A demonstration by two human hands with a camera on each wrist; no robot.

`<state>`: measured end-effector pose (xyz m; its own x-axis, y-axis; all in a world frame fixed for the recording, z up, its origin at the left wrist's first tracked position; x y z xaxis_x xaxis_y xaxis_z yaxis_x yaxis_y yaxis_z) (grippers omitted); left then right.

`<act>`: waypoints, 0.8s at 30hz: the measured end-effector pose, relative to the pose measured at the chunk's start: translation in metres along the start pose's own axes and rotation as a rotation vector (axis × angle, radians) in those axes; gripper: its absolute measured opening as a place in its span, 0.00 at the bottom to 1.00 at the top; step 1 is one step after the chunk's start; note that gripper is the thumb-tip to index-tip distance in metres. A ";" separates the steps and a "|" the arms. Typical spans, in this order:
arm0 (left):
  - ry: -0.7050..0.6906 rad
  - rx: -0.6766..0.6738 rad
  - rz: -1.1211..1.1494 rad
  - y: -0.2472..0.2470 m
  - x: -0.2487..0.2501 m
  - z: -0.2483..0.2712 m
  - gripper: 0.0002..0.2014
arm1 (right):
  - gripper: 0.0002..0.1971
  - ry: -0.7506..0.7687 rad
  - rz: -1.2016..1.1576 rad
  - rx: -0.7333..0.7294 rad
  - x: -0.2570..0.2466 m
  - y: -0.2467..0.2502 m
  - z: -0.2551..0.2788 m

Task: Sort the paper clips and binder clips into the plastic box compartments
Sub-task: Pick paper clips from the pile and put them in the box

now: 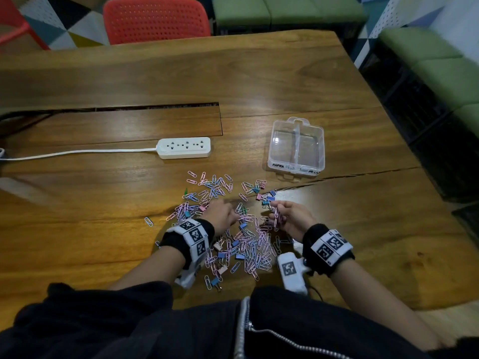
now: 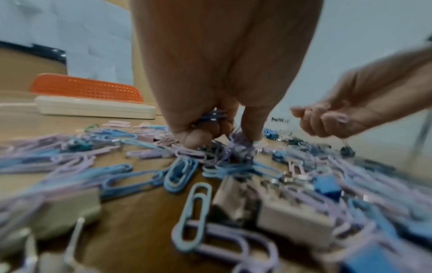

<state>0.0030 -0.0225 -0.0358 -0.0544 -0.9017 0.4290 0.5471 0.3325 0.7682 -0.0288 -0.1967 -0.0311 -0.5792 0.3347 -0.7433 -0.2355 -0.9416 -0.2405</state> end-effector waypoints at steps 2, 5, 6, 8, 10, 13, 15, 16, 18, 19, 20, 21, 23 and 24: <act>0.045 -0.041 0.283 0.003 -0.002 0.002 0.13 | 0.13 -0.039 -0.047 -0.035 0.002 0.000 0.002; 0.167 -0.125 0.852 0.005 -0.010 0.000 0.14 | 0.13 -0.025 0.070 -0.073 0.003 -0.004 0.005; 0.200 -0.138 1.038 0.004 -0.011 0.000 0.13 | 0.12 0.024 0.242 -0.064 0.004 -0.005 0.005; 0.254 -0.166 1.321 0.004 -0.010 0.001 0.12 | 0.07 0.171 0.678 -0.037 0.006 -0.008 0.006; 0.299 -0.180 1.422 0.002 -0.008 0.000 0.11 | 0.07 0.261 1.033 -0.043 0.011 -0.012 0.007; 0.312 -0.120 1.179 -0.002 -0.004 -0.008 0.11 | 0.24 0.314 1.374 -0.073 0.018 -0.012 0.002; 0.270 -0.026 0.784 -0.003 0.001 -0.012 0.07 | 0.21 0.349 1.395 -0.058 0.016 -0.014 0.000; 0.244 0.027 0.588 -0.003 0.003 -0.013 0.10 | 0.18 0.366 1.402 -0.060 0.016 -0.015 -0.002; 0.189 0.076 0.293 -0.004 0.008 -0.014 0.21 | 0.14 0.387 1.441 -0.087 0.015 -0.020 -0.003; 0.154 0.093 0.201 -0.004 0.011 -0.015 0.24 | 0.14 0.399 1.462 -0.103 0.015 -0.022 -0.004; 0.124 0.105 0.143 -0.003 0.014 -0.015 0.24 | 0.14 0.409 1.477 -0.116 0.015 -0.023 -0.004; 0.105 0.105 0.108 -0.004 0.016 -0.015 0.23 | 0.13 0.413 1.484 -0.123 0.014 -0.024 -0.005; 0.081 0.088 0.057 -0.005 0.019 -0.015 0.17 | 0.10 0.428 1.473 -0.124 0.014 -0.025 -0.005; 0.075 0.073 0.025 -0.006 0.021 -0.016 0.16 | 0.09 0.438 1.444 -0.123 0.014 -0.025 -0.004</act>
<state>0.0114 -0.0475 -0.0393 0.0223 -0.9102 0.4136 0.4849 0.3716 0.7917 -0.0279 -0.1689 -0.0380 0.0269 -0.8676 -0.4965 0.3930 -0.4475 0.8033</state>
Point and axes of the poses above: each hand's wrist, its own z-axis away from the middle knuckle, its own y-axis out of the back of the hand, x = y × z, the point moved 4 cm from there along -z, towards the middle knuckle, and after that the axes turned 4 degrees about y, right-handed, at the moved point
